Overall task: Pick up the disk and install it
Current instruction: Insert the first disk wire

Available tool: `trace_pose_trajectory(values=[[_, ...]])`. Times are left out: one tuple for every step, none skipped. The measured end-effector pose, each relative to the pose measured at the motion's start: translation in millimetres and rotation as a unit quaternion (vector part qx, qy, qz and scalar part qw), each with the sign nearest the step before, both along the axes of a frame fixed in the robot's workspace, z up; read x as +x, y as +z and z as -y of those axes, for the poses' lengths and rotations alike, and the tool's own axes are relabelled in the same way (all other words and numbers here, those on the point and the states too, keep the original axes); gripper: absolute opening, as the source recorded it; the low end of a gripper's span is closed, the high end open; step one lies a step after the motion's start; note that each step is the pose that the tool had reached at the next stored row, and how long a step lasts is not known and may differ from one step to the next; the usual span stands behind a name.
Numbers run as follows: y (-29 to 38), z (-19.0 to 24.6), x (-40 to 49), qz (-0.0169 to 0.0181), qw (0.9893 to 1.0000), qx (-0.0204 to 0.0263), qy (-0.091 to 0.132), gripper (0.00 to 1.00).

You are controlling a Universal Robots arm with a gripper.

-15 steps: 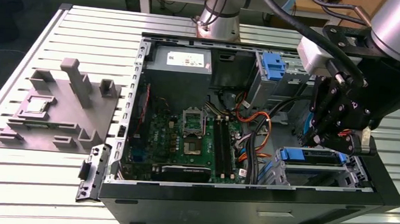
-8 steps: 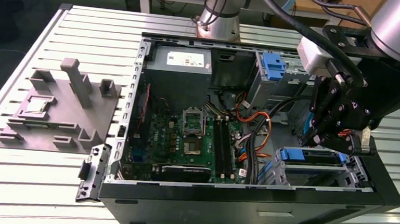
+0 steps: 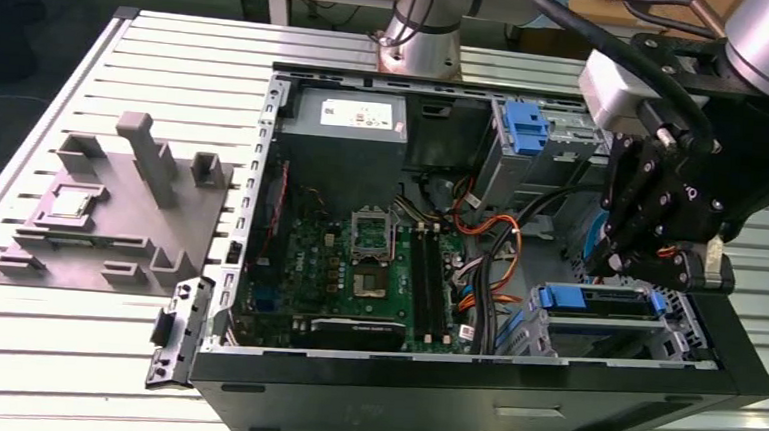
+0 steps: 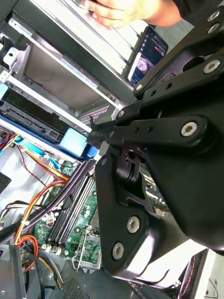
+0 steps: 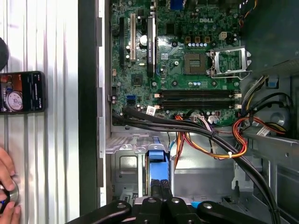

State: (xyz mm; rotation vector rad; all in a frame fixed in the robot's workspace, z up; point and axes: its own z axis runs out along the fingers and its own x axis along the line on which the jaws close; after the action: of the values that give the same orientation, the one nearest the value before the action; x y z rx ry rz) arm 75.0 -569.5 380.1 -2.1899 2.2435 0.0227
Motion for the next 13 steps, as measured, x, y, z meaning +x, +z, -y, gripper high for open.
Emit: trace_pose_trajectory(values=[[0.0,0.0,0.0,0.0001,1.0,-0.0001,0.005,0.12],[-0.1,0.0,0.0,0.0002,0.9999,-0.0001,0.014,0.12],[-0.2,0.0,0.0,0.0002,0.9997,-0.0001,0.023,0.12],[-0.3,0.0,0.0,0.0003,0.9995,-0.0002,0.032,0.12],[-0.3,0.0,0.0,0.0003,0.9992,-0.0002,0.041,0.12],[-0.5,0.0,0.0,0.0004,0.9988,-0.0002,0.049,0.12],[-0.7,0.0,0.1,0.0005,0.9984,-0.0002,0.056,0.12],[-0.9,0.0,1.4,0.0005,0.9983,-0.0001,0.059,0.12],[-1.1,0.0,2.9,0.0005,0.9982,-0.0001,0.06,0.12],[-1.2,-0.2,4.6,0.0005,0.9982,-0.0002,0.06,0.12],[-1.3,-0.5,6.3,0.0005,0.9982,-0.0002,0.06,0.12],[-1.7,-0.8,8.0,0.0005,0.9982,-0.0001,0.061,0.12],[-2.0,-1.4,9.7,0.0005,0.9982,-0.0002,0.061,0.12]])
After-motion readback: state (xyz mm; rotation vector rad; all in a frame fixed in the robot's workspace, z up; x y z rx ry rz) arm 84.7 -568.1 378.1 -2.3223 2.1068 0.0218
